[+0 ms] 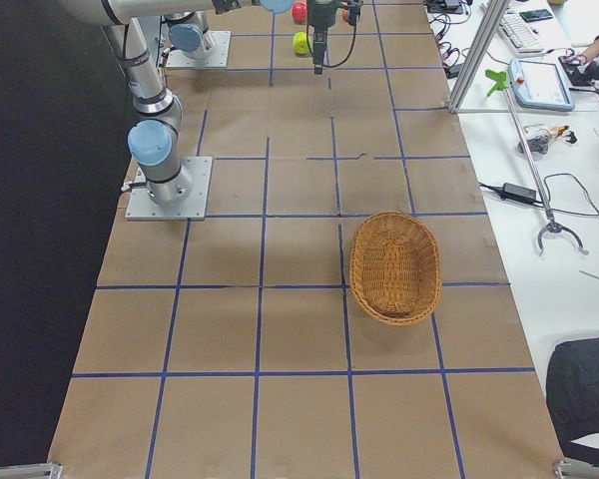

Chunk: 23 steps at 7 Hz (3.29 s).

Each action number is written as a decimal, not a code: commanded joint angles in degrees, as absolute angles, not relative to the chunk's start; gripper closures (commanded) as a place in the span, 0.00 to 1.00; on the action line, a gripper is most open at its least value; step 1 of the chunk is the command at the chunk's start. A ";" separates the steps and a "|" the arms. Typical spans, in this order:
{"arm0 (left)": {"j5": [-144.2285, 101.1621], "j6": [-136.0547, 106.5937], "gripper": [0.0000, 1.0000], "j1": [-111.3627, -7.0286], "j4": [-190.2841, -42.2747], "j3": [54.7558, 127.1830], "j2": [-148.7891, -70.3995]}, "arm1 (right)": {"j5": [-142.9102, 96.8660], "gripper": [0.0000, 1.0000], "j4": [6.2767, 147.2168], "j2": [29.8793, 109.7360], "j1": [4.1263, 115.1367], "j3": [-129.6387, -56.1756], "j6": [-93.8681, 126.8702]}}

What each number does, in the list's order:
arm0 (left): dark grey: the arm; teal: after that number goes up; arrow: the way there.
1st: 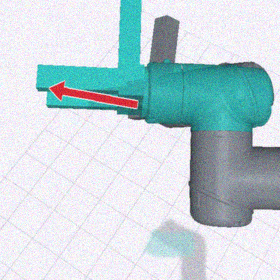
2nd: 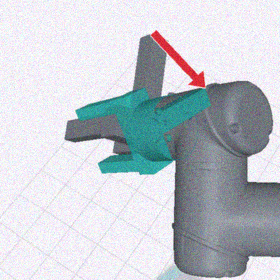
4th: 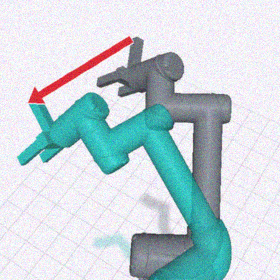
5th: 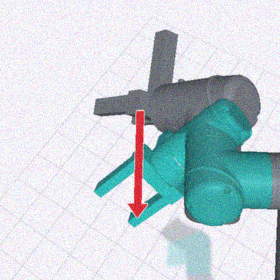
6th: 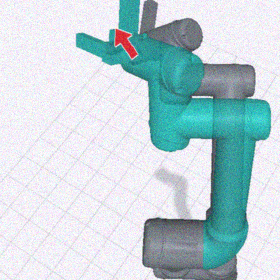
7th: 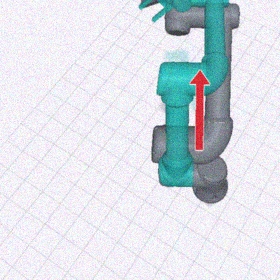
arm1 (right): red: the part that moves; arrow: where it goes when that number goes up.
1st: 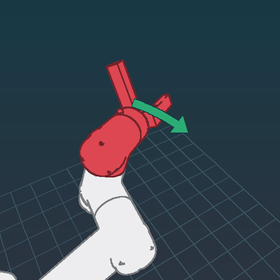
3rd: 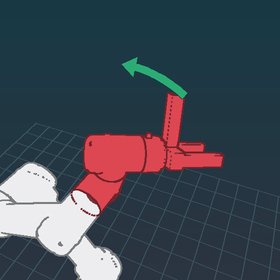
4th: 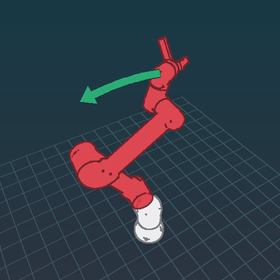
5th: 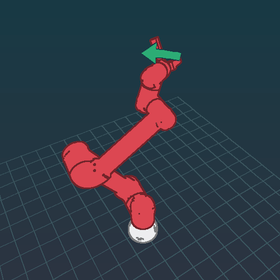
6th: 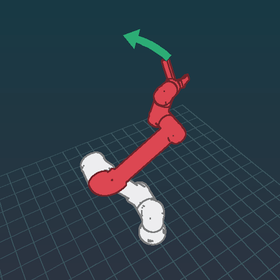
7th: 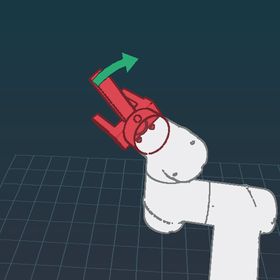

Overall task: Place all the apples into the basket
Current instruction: 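Move the left gripper down toward the green apple, then close the left gripper around the green apple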

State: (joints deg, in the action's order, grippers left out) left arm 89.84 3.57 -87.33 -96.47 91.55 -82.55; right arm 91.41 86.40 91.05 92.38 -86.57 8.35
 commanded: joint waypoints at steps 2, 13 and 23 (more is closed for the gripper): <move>89.39 3.69 0.02 -87.28 -95.81 91.23 -83.58 | 91.76 0.00 86.22 91.05 92.46 -86.66 8.35; 92.46 11.42 0.03 -74.63 -56.86 112.50 -102.13 | 91.76 0.00 86.31 91.14 92.37 -86.57 8.35; 91.32 10.81 0.06 -74.36 -57.75 119.36 -101.67 | 91.58 0.00 86.22 91.23 92.46 -86.57 8.35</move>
State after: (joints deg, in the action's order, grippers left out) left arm 91.35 10.73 -74.36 -58.11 119.30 -100.09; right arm 91.58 86.29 91.23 92.46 -86.57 8.35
